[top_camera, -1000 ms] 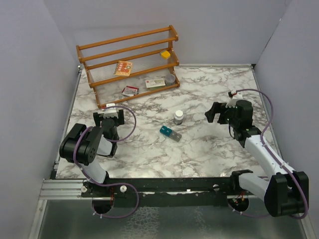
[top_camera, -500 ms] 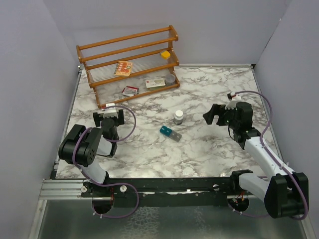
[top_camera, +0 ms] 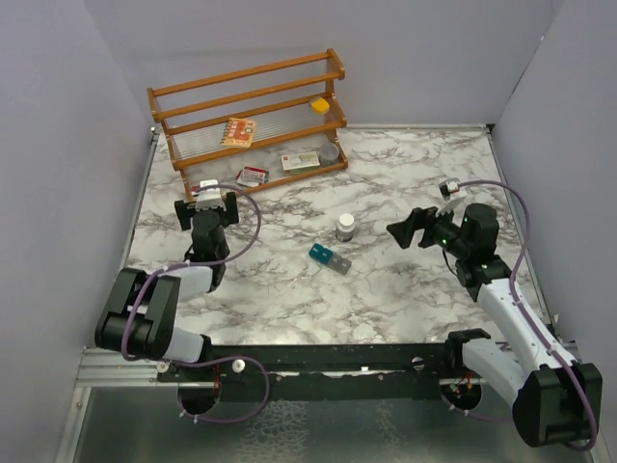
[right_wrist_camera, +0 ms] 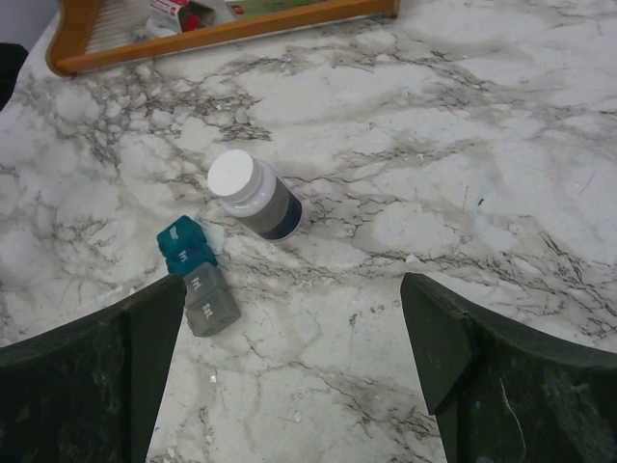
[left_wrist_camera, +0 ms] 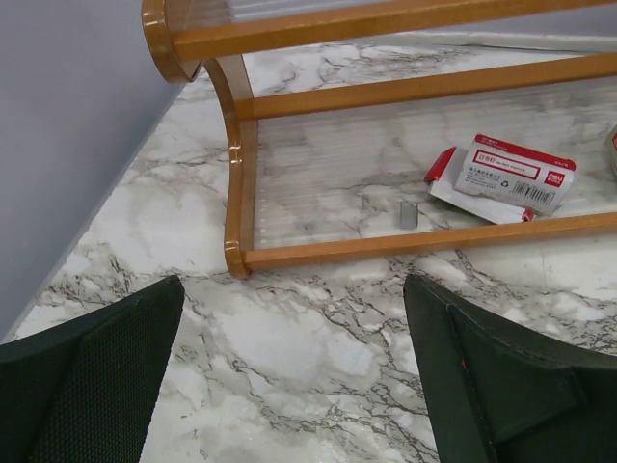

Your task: Sort the pills into containers

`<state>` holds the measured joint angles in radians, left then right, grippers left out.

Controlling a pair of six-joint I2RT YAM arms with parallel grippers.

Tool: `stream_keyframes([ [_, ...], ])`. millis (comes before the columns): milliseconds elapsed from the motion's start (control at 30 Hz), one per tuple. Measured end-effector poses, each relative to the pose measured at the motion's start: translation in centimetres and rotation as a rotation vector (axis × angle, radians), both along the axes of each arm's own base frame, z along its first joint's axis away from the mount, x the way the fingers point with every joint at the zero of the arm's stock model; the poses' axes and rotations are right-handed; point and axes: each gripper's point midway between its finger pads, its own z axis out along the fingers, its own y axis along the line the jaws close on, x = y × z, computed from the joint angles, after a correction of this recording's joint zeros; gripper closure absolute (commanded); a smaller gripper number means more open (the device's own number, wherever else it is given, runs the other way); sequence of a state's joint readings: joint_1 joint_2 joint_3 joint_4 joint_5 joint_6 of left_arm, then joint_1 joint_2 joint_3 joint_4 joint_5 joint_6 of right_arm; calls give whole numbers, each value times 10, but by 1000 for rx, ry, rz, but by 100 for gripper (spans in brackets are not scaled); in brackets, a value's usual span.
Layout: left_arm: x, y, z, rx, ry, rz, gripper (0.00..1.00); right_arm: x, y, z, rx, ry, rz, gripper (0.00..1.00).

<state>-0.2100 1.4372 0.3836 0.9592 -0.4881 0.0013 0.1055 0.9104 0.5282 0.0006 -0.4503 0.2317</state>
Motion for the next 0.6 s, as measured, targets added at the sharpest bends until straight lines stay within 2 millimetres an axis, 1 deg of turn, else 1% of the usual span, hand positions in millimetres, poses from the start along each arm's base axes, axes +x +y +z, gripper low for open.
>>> stream_keyframes([
  [100,1,-1,11,-21,5,6,1,-2,6,6,13,-10,38,9],
  [200,1,-6,19,-57,37,4,1,-1,13,22,20,-45,70,10],
  [267,1,-13,27,-82,48,-11,1,-1,19,33,19,-70,91,10],
  [333,-5,-25,35,-99,47,-41,1,-5,31,41,13,-89,132,11],
  [400,-11,-39,41,-105,45,-79,1,-13,54,44,2,-99,202,12],
  [433,-16,-48,44,-106,42,-102,1,-17,63,42,-5,-98,226,12],
  [500,-25,-65,50,-106,32,-147,1,-27,87,32,-34,-79,285,13],
  [567,-34,-80,54,-104,23,-193,1,-38,108,16,-76,-45,331,13],
  [600,-40,-89,56,-104,24,-225,1,-41,114,9,-94,-31,345,14],
])
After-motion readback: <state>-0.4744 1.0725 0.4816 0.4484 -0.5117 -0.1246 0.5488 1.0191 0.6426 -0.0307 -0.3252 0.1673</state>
